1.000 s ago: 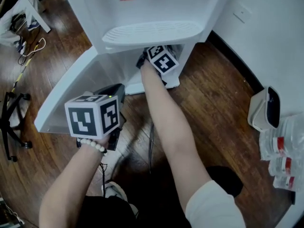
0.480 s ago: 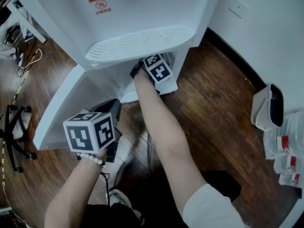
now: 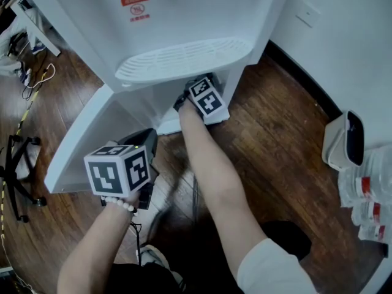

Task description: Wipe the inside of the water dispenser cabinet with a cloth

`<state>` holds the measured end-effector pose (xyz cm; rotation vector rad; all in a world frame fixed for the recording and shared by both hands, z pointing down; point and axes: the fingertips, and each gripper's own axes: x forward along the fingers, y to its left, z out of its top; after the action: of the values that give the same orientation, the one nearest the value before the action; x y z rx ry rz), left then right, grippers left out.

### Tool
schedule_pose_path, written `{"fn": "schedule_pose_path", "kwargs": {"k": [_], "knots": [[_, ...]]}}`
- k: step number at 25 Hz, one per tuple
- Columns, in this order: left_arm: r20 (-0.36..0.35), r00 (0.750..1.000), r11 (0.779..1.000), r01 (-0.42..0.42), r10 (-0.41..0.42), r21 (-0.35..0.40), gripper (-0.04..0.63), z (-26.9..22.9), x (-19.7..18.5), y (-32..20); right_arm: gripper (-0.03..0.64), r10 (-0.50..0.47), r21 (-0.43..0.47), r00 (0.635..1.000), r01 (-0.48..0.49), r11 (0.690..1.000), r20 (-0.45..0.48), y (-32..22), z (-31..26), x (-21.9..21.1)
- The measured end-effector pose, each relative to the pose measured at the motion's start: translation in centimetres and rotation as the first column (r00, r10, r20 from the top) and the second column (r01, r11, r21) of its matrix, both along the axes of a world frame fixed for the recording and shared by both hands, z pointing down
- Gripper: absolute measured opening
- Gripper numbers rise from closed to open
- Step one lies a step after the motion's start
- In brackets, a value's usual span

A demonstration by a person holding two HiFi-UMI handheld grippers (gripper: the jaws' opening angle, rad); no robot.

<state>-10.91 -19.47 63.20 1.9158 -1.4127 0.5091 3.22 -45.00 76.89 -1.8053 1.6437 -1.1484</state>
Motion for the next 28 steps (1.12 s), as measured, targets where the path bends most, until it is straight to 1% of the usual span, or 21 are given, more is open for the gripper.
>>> {"fn": "schedule_pose_path", "kwargs": {"k": [4,9,11,15,17,19,22,28], "knots": [[0.000,1.000,1.000,-0.016,0.016,0.017,-0.003,-0.8,0.9,0.0,0.035,-0.030,0.108,0.999,0.034,0.994,-0.041,0.4,-5.0,-1.1],[-0.006,1.000,0.999,-0.028,0.028,0.044,-0.003,-1.9,1.9,-0.2,0.035,-0.037,0.243,0.999,0.042,0.969,-0.024,2.2,-11.0,-1.6],[-0.007,1.000,0.998,-0.028,0.029,0.053,-0.003,-2.2,2.0,-0.2,0.035,-0.034,0.278,0.999,0.037,0.960,-0.016,2.8,-12.4,-1.4],[-0.007,1.000,0.998,-0.027,0.027,0.061,-0.003,-2.6,2.1,-0.2,0.035,-0.024,0.323,0.999,0.033,0.946,-0.032,3.3,-14.2,-0.5],[-0.003,1.000,0.998,-0.026,0.026,0.063,-0.003,-2.7,2.0,-0.2,0.035,-0.011,0.307,1.000,0.010,0.952,0.002,3.3,-13.8,0.1],[-0.001,1.000,0.998,-0.024,0.024,0.063,-0.003,-2.6,1.9,-0.3,0.035,0.008,0.264,0.999,-0.021,0.964,0.050,3.2,-12.4,0.8],[-0.003,1.000,0.998,-0.023,0.023,0.064,-0.002,-2.7,1.9,-0.2,0.035,0.018,0.197,0.997,-0.034,0.980,0.080,3.3,-9.8,1.0],[-0.001,1.000,0.998,-0.023,0.023,0.061,-0.003,-2.6,2.1,-0.4,0.035,0.012,0.110,0.998,-0.019,0.994,0.063,3.4,-5.6,0.5]]}}
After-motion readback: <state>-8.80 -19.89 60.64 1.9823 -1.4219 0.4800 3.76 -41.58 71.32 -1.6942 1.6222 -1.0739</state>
